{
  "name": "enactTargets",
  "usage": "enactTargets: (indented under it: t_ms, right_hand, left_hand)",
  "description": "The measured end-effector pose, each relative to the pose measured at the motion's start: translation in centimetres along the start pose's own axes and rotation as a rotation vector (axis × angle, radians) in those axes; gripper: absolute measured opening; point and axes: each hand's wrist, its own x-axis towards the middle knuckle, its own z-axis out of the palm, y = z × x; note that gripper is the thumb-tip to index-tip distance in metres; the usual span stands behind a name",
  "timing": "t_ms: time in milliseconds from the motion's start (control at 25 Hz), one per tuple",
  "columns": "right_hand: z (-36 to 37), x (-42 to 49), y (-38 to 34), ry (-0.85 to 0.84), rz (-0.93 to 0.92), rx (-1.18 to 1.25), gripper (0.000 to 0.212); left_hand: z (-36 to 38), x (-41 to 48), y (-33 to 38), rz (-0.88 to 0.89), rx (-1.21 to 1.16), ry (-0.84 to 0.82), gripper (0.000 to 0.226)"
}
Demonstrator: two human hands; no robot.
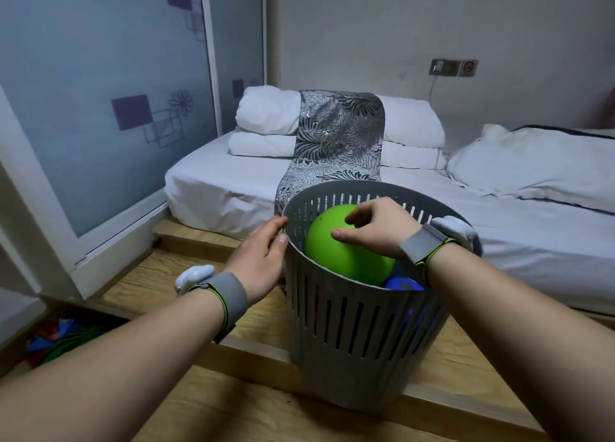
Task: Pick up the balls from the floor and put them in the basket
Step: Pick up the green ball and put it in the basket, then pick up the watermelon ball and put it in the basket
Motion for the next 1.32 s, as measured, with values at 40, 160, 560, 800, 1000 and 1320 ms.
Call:
enactTargets:
  t_ms: [40, 160, 560, 800, 1000, 1320]
  right_hand:
    - [0.6, 0.1, -0.7, 0.025, -0.023, 0.021, 0.047]
    - [2.8, 0.1, -3.9, 0.111, -0.09, 0.081, 0.028]
    - [14.1, -3.8, -16.9, 0.081, -0.356, 0.073, 0.03]
    - [25.8, -5.4, -21.6, -0.245, -0.234, 0.122, 0.034]
    - [36.8, -8.1, -21.7, -0.388, -0.054, 0.246, 0.024]
    - [39.9, -11.1, -21.6, -0.387, 0.158, 0.414, 0.014]
  left_hand:
    - [-0.5, -0.5, -0.2, -0.033, -0.006, -0.009, 0.043]
    - [-2.4, -2.6, -2.4, -0.129, -0.015, -0.04, 0.048]
    - [-9.9, -11.4, -14.6, -0.432, 0.103, -0.057, 0.051]
    - [-12.3, -17.9, -25.0, -0.665, 0.318, -0.297, 0.058]
    - [-14.3, -18.6, -35.0, -0.613, 0.574, -0.384, 0.067]
    - [-17.4, -15.6, -43.7, -0.476, 0.835, -0.616, 0.102]
